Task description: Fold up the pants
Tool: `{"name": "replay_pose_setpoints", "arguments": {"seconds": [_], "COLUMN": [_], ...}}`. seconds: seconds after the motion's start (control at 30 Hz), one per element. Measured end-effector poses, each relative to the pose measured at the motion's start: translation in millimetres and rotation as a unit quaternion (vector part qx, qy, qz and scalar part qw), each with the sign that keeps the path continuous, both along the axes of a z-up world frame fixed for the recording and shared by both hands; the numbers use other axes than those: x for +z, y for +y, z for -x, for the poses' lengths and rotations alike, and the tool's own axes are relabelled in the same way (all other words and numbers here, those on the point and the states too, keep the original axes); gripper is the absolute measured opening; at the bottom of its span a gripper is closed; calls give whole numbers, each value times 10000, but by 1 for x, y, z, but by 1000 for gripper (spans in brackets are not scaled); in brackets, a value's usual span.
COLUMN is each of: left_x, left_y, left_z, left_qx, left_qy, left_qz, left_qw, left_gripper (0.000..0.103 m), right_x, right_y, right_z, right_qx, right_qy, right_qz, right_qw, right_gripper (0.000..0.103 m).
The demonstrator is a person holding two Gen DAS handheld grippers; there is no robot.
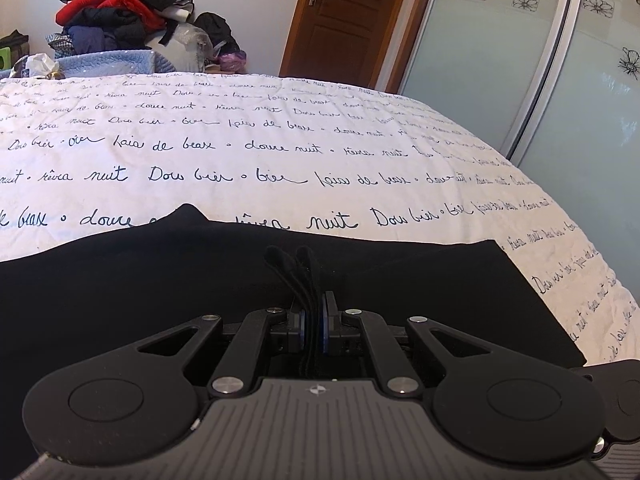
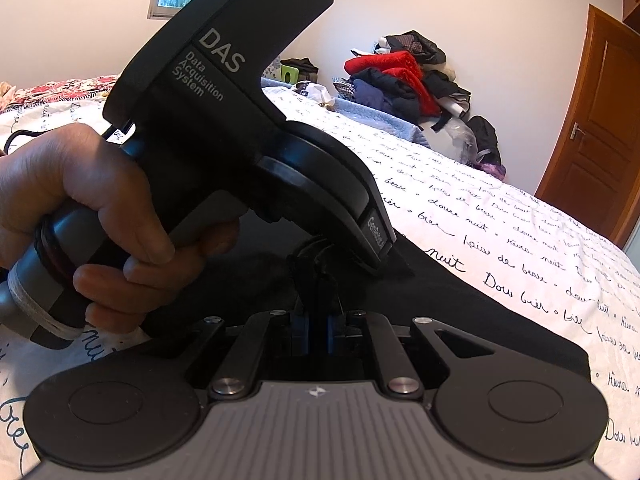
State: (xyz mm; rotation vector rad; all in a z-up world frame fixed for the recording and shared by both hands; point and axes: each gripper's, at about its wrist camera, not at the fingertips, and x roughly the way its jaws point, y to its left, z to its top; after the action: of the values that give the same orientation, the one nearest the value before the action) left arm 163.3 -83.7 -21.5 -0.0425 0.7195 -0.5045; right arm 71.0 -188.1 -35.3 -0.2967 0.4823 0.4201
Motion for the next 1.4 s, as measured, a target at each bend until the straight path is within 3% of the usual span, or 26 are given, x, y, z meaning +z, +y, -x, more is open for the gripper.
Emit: {"name": "replay_pose_setpoints", "arguments": {"seconds": [0.7,0.77,0.83,0.93,1.03,1.2,1.27,1.4], "left_x": [-6,-6,-2,3,7,8,7,7], "left_y": [0,3,10,25,38,47,50,59], "left_z": [1,1,3,3,2,5,8,14], "left_qx": [90,219,439,751,879,964,1029,1128], "left_qy": [8,7,-5,-61,-54,-125,-102,-72], "left_qz": [-88,-168,-219,-333,-432,-740,-799,-845], "left_qw": [9999,9996,9988,9966,9952,9925,9914,9900], "left_gripper": [14,27,34,37,37,38,40,48], "right_x": [-1,-2,0,6,18,31,25,5], "right_y": [3,4,4,1,-9,-33,-34,-18], "right_z": [-11,-13,-13,-9,-4,-7,-15,-27], "right_qx": [-35,-51,-68,21,169,163,-31,-231], "right_qy": [277,349,424,565,648,738,919,1361], "right_qz": [-190,-200,-224,-386,-861,-1871,-1873,-1366], "right_qw": [9994,9992,9988,9977,9940,9794,9780,9810], "right_gripper": [9,10,10,18,30,31,31,30]}}
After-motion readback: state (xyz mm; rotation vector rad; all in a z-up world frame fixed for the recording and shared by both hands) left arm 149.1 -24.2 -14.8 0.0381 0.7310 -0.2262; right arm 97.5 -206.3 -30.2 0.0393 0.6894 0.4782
